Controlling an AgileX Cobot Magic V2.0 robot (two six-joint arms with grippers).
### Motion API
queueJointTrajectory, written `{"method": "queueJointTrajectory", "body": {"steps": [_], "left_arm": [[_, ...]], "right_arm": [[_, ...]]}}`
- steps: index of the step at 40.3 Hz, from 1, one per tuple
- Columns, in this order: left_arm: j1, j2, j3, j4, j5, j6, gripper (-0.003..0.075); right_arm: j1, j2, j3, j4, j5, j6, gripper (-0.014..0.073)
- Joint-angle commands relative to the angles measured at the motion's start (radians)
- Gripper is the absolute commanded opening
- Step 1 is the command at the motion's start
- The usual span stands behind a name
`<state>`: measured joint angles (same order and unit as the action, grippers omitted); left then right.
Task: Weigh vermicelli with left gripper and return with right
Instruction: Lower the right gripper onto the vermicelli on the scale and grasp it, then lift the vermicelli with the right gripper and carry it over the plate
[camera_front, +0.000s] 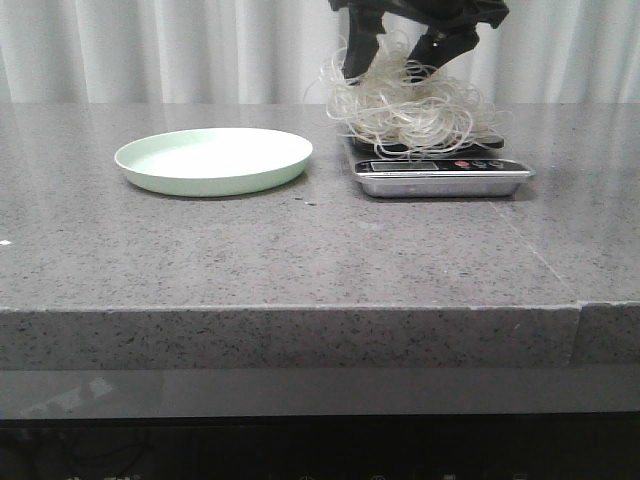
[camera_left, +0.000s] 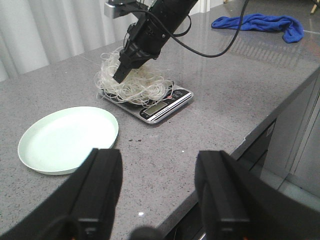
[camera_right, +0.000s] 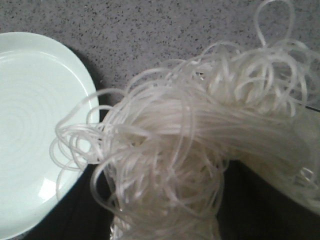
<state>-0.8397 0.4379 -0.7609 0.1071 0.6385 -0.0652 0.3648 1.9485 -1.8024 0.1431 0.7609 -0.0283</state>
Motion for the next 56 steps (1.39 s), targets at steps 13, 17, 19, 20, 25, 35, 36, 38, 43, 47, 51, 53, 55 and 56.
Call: {"method": "queueJointTrajectory", "body": {"steps": [13, 17, 19, 20, 25, 35, 36, 38, 43, 47, 51, 53, 55, 56], "left_arm": [[-0.007, 0.009, -0.024, -0.006, -0.071, -0.01, 0.0427], [-0.007, 0.009, -0.024, -0.006, -0.071, -0.01, 0.0427], [-0.007, 0.009, -0.024, -0.006, -0.071, -0.01, 0.0427], [-0.007, 0.009, -0.024, -0.006, -0.071, -0.01, 0.0427], [-0.007, 0.009, -0.024, -0.006, -0.071, -0.01, 0.0427], [-0.007, 0.009, -0.024, -0.006, -0.071, -0.01, 0.0427], [-0.007, 0.009, -0.024, -0.006, -0.071, -0.01, 0.0427], [-0.007, 0.009, -0.024, -0.006, -0.071, -0.01, 0.0427], [-0.007, 0.009, -0.024, -0.006, -0.071, -0.01, 0.0427], [-0.007, 0.009, -0.024, -0.006, -0.071, -0.01, 0.0427], [-0.007, 0.009, -0.024, -0.006, -0.071, -0.01, 0.0427], [-0.007, 0.009, -0.024, -0.006, -0.071, -0.01, 0.0427], [-0.007, 0.009, -0.024, -0.008, -0.071, -0.01, 0.0427], [-0.007, 0.009, -0.024, -0.008, -0.071, -0.01, 0.0427]], "right_arm": [[0.001, -0.048, -0.04, 0.007, -0.024, -0.008, 0.0164], [0.001, -0.054, -0.041, 0.007, -0.023, -0.008, 0.0164], [0.001, -0.063, -0.046, 0.007, -0.02, -0.008, 0.0164], [0.001, -0.067, -0.05, 0.007, -0.018, -0.008, 0.0164], [0.005, -0.094, -0.102, 0.008, 0.022, -0.009, 0.0164], [0.058, -0.101, -0.295, 0.008, 0.077, -0.011, 0.0164], [0.069, -0.101, -0.316, 0.008, 0.073, -0.013, 0.0164], [0.086, -0.101, -0.342, 0.008, 0.053, -0.015, 0.0164], [0.145, -0.101, -0.4, 0.008, -0.025, -0.022, 0.0164], [0.191, -0.101, -0.418, 0.008, -0.091, -0.022, 0.0164], [0.231, -0.095, -0.418, 0.008, -0.154, -0.023, 0.0164], [0.246, -0.088, -0.418, 0.008, -0.178, -0.023, 0.0164], [0.259, -0.077, -0.418, 0.008, -0.19, -0.023, 0.0164], [0.263, -0.069, -0.418, 0.008, -0.192, -0.023, 0.0164]]}}
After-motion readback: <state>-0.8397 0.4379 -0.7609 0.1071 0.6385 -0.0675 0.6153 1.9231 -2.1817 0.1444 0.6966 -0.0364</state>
